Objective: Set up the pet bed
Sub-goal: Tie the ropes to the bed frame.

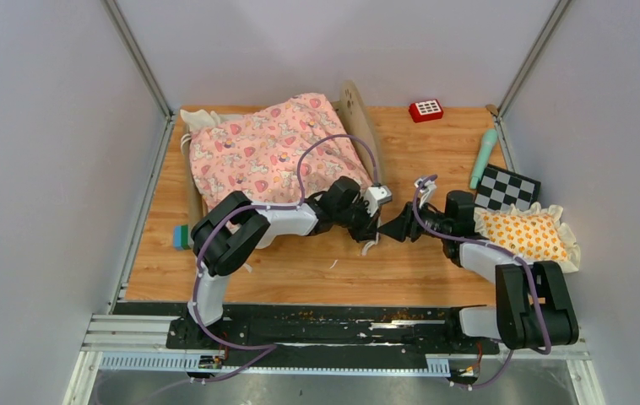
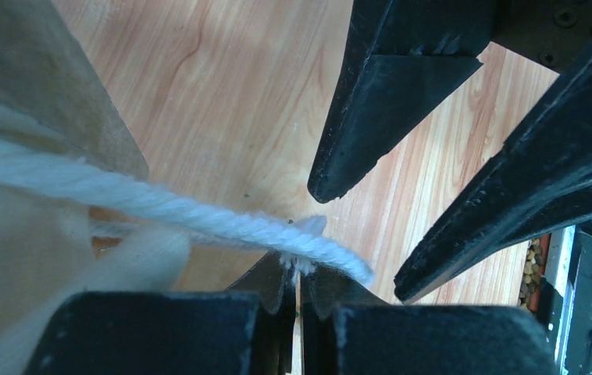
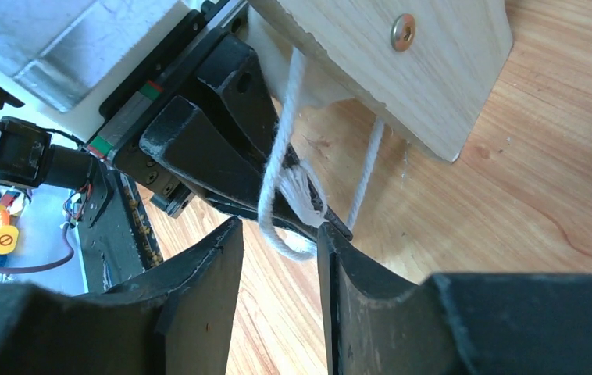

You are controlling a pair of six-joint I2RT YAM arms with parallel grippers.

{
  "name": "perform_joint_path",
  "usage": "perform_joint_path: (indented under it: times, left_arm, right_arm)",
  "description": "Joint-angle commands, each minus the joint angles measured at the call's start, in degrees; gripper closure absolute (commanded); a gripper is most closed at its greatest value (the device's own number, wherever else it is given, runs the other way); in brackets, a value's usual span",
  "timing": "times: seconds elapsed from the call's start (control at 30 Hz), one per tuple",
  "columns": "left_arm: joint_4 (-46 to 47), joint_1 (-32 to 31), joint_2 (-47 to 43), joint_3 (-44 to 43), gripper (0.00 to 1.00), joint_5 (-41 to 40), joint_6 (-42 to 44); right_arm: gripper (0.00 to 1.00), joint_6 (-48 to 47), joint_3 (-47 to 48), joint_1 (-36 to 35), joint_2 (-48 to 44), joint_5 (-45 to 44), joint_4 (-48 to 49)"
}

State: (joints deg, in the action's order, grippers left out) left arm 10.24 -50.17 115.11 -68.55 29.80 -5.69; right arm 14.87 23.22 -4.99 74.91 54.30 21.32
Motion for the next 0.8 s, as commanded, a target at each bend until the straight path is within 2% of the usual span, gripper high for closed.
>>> perform_joint_path:
  times: [0.0,0.17,0.4,0.63,0.77]
  left_arm:
    - [0.0,-0.1,0.7,-2.4,1.00,1.9,1.3]
    - [-0.1,0.0,0.8,-2.6,1.00,2.0,1.3]
    - [-0.2,0.0,0.9,-2.8,1.00,2.3,1.1]
    - [-0.5,0.0,0.9,-3.3,1.00,3.6,1.6]
    - [-1.7,0.0,1.0,-4.1,1.00,4.0,2.1]
  right_arm:
    - [0.60,-2.5,-0.1,0.0,0.2,-1.8,0.4]
    - [0.61,-1.5,-3.0,0.0,-4.8,-5.6,2.1]
    - [0.61,-1.4,-3.5,0.0,-10.9,-14.7,-3.5]
    - [0.61,-3.1,0.1,0.0,-5.4,-12.6,-5.6]
    - [0.61,-3.2,-0.4,0.0,-3.7,-8.6,-2.7]
